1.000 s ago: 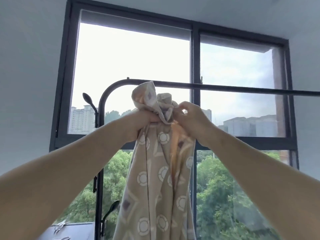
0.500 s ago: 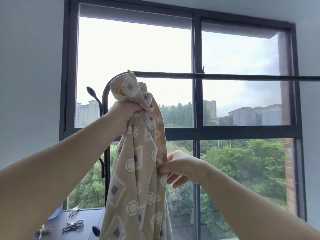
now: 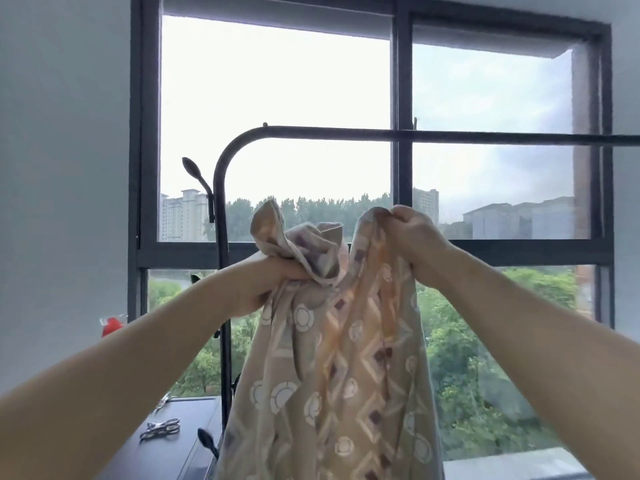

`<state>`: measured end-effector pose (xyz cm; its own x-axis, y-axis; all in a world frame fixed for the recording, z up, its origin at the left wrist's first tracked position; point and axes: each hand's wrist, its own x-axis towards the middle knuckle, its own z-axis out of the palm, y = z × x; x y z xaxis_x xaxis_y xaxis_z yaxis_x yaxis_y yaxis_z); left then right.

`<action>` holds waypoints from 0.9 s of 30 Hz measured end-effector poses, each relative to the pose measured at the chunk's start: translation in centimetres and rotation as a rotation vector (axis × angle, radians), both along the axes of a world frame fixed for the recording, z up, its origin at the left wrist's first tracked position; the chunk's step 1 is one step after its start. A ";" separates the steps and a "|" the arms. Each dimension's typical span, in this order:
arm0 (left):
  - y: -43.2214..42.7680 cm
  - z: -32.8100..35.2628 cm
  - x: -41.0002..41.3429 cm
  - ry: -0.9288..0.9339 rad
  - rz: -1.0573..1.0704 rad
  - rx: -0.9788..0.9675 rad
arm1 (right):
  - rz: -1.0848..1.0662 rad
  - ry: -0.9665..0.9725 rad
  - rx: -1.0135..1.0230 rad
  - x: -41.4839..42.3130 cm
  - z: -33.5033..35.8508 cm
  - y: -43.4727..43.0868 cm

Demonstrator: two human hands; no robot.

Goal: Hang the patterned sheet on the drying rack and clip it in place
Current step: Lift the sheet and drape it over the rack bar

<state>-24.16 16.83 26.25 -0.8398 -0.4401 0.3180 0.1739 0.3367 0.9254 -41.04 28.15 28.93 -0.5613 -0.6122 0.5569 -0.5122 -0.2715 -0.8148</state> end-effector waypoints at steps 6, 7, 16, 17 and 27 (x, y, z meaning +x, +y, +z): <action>0.5 2.9 -3.9 0.023 -0.020 -0.017 | 0.008 0.171 -0.047 2.3 4.0 -1.0; -0.2 3.2 -4.2 0.065 0.048 0.015 | 0.000 0.131 -0.022 2.1 3.5 -0.7; -2.6 3.9 -4.6 0.257 0.225 0.182 | 0.133 0.120 0.533 1.9 -2.5 -1.5; -2.5 3.9 -4.6 0.283 0.239 0.173 | 0.144 0.130 0.599 1.8 -3.0 -1.6; -3.6 8.4 -2.5 0.358 0.245 0.019 | -0.037 -0.303 0.149 -1.8 1.9 -1.1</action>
